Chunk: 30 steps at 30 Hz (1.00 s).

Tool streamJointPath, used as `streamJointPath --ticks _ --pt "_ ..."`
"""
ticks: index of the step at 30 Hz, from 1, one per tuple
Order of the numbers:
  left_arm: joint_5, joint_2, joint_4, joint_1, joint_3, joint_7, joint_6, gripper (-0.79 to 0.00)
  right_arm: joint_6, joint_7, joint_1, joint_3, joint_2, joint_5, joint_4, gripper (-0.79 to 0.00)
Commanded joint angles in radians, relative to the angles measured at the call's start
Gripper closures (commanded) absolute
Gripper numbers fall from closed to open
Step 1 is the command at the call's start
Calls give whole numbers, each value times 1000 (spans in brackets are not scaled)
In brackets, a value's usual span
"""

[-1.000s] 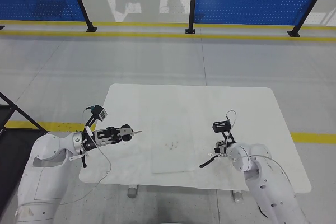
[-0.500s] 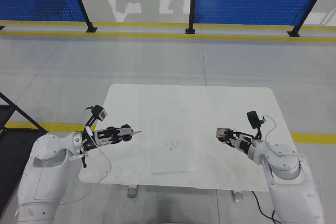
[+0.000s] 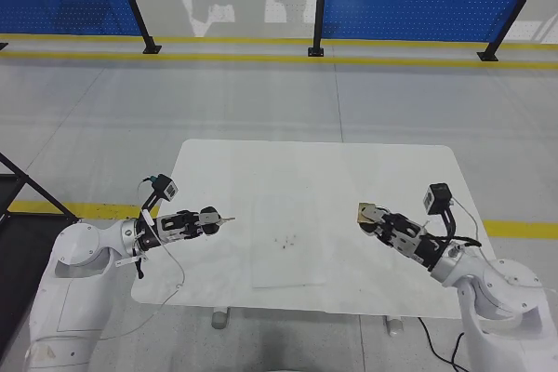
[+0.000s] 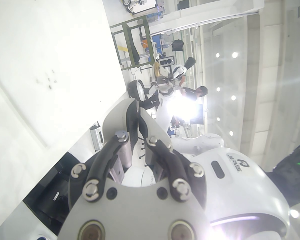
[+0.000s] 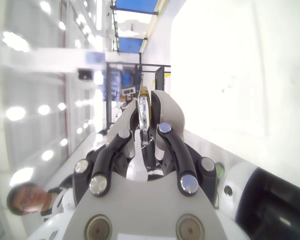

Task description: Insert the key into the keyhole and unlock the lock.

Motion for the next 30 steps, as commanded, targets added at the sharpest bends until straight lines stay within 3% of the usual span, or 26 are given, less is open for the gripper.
streamJointPath --ticks 1,14,30 --pt "0 0 0 0 0 0 0 0 -12 21 -3 -2 3 13 3 0" --pt "0 0 0 0 0 0 0 0 -18 -3 -9 -7 2 19 5 0" --pt "0 0 0 0 0 0 0 0 -134 -139 -51 -208 -7 60 -3 0"
